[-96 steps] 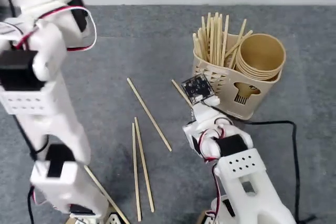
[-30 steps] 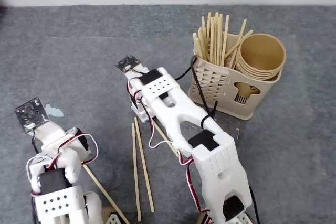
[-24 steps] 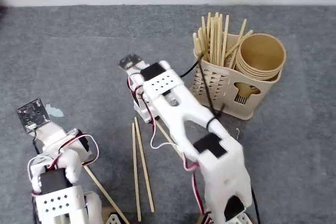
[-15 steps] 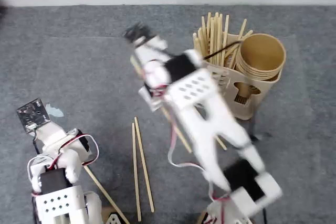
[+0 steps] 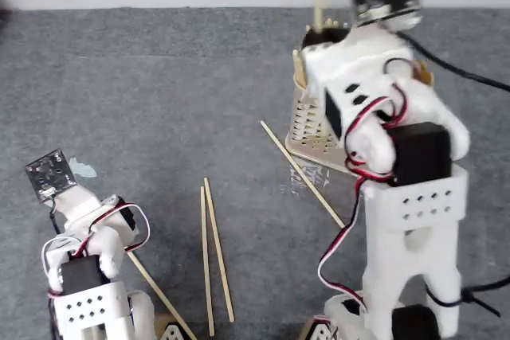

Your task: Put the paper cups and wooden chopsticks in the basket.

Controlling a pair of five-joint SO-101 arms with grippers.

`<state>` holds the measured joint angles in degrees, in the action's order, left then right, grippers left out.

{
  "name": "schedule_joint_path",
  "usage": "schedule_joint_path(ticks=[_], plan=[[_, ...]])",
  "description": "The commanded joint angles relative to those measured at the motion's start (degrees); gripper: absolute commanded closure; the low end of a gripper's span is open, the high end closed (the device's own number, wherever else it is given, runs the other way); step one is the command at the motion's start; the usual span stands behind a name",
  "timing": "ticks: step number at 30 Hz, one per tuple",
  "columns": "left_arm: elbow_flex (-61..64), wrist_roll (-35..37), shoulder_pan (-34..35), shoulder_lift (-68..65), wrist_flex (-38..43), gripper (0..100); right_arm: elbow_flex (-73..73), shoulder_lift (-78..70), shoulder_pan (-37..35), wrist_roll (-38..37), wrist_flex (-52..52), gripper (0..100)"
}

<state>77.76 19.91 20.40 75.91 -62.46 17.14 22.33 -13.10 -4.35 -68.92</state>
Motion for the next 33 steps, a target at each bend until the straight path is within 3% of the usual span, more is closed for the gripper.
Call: schedule_joint_path(ticks=[1,8,17,24,33], plan=[[0.1,-0.4,0.3,0.8,2.0,99,-0.2,2.1,3.0,1.6,9.5,99.1],[1.0,-0.4,0.1,0.8,2.7,99,-20.7,2.8,6.8,3.3,36.4,99.1],[1.1,-0.4,0.0,0.8,3.1,99,-38.7,2.8,7.4,3.1,48.9,99.0],[1.1,-0.4,0.0,0.8,3.1,99,-31.8,3.6,7.3,-1.6,37.9,87.0],[1.1,-0.4,0.0,0.8,3.1,99,-18.4,12.6,3.6,-1.8,9.6,86.4]])
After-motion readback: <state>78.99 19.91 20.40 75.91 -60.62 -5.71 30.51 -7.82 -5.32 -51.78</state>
